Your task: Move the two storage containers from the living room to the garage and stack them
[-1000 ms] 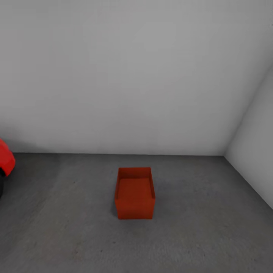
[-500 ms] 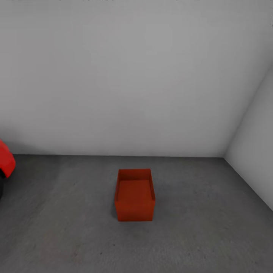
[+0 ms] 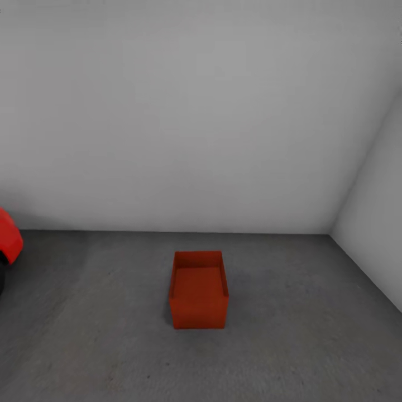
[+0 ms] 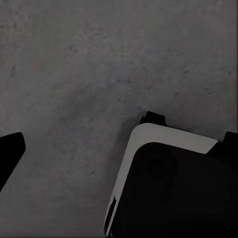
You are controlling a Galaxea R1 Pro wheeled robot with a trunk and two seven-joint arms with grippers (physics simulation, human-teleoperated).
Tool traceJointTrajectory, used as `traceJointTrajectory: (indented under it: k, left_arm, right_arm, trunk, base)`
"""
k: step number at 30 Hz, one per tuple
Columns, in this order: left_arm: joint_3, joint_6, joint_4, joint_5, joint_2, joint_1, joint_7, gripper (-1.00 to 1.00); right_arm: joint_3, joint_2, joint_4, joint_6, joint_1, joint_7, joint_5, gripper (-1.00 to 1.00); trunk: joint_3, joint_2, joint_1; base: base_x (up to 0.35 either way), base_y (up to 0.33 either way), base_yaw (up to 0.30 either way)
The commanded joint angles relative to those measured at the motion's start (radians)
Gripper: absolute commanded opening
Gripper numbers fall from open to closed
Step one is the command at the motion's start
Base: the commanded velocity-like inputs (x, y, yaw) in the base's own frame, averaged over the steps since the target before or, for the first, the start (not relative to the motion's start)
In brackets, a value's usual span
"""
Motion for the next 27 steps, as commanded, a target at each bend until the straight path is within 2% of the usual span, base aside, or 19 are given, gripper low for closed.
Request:
traceJointTrajectory:
  k: [1,12,27]
  left_arm:
    - [0.000,-0.003,0.001,0.005,-0.004,0.005,0.000,1.00]
    - [0.000,0.017,0.002,0.004,-0.012,0.025,-0.014,1.00]
    - [0.000,0.005,0.001,0.003,-0.012,0.026,-0.018,1.00]
  right_arm:
    - [0.008,0.001,0.003,-0.005,-0.001,-0.001,-0.007,1.00]
    - [0.008,0.001,0.003,-0.005,-0.001,-0.001,-0.007,1.00]
    - [0.009,0.001,0.003,-0.005,-0.001,-0.001,-0.007,1.00]
  trunk:
    - [-0.001,-0.001,0.000]
    - [0.011,-0.001,0.000]
    - [0.017,-0.001,0.000]
  base:
    - [0.000,0.000,0.000]
    - [0.000,0.000,0.000]
    - [0.000,0.000,0.000]
